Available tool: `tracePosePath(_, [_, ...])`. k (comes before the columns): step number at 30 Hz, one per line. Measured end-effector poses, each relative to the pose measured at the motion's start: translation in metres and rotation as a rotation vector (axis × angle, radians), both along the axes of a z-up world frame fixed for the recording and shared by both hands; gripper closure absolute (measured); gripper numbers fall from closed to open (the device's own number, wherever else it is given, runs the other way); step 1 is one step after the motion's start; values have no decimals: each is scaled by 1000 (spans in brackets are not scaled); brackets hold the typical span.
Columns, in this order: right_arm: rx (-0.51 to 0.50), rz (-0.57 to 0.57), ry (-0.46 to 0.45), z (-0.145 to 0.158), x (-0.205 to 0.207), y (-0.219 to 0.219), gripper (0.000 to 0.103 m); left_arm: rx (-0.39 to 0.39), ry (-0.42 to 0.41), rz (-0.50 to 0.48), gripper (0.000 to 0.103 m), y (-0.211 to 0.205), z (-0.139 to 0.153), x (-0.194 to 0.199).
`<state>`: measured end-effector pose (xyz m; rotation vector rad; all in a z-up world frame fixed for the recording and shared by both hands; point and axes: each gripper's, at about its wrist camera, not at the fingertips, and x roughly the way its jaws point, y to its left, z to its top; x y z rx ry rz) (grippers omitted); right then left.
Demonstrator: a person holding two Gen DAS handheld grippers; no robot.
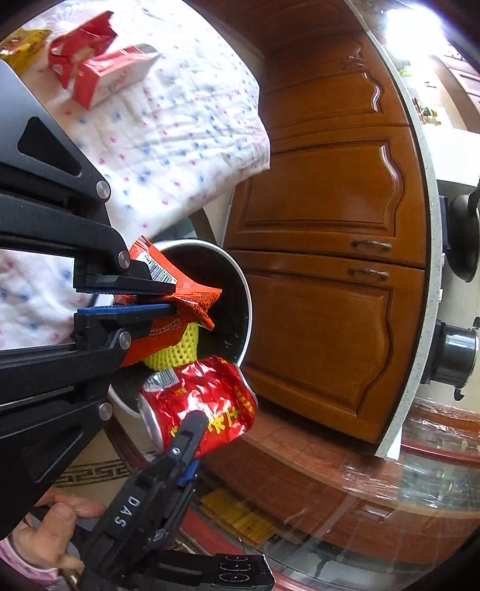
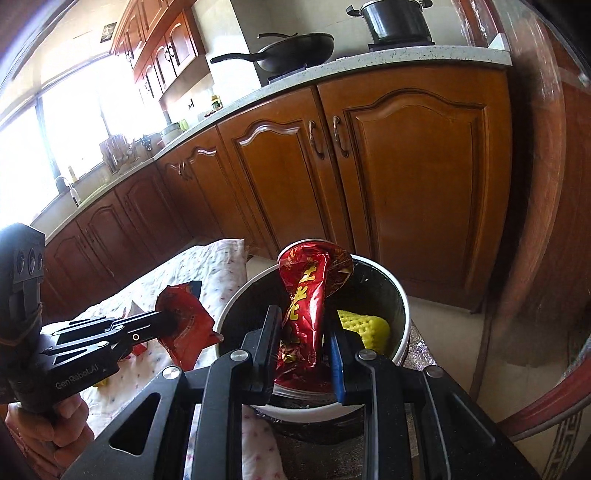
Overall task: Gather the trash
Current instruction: 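Carry both bags over the bin and open both tools to drop them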
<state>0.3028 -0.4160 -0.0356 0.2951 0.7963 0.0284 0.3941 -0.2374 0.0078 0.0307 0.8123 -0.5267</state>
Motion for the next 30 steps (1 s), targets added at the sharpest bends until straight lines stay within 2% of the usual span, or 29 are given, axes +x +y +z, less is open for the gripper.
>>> tracePosePath(10, [-5, 16, 98, -31, 29, -12, 80, 61, 67, -6, 97, -37, -31, 36])
tracePosePath(12, [-3, 17, 114, -37, 31, -12, 79, 58, 93, 2, 90, -39, -36, 43])
tracePosePath(15, [20, 22, 131, -44, 34, -16, 77, 46, 96, 20, 73, -39, -38, 47])
tracePosePath(16, [26, 20, 129, -45, 36, -19, 76, 39, 93, 21, 71, -38, -38, 46])
tracePosePath(19, [48, 4, 121, -45, 35, -22, 70, 36, 86, 27, 71, -37, -37, 43])
tracePosePath(20, [55, 0, 115, -44, 34, -23, 63, 32, 83, 27, 71, -33, -36, 39])
tracePosePath(21, [63, -3, 109, -44, 32, -24, 61, 28, 78, 30, 70, -30, -35, 36])
tracePosePath(23, [74, -10, 96, -42, 27, -25, 60, 15, 70, 43, 65, -23, -33, 28])
tracePosePath(25, [92, -11, 74, -38, 21, -24, 51, -10, 66, 55, 58, -12, -32, 17])
tracePosePath(27, [99, -13, 48, -35, 15, -21, 36, -27, 65, 73, 58, 0, -32, 7])
tracePosePath(30, [123, -15, 11, -29, 5, -13, 30, -48, 63, 101, 58, 18, -31, -10])
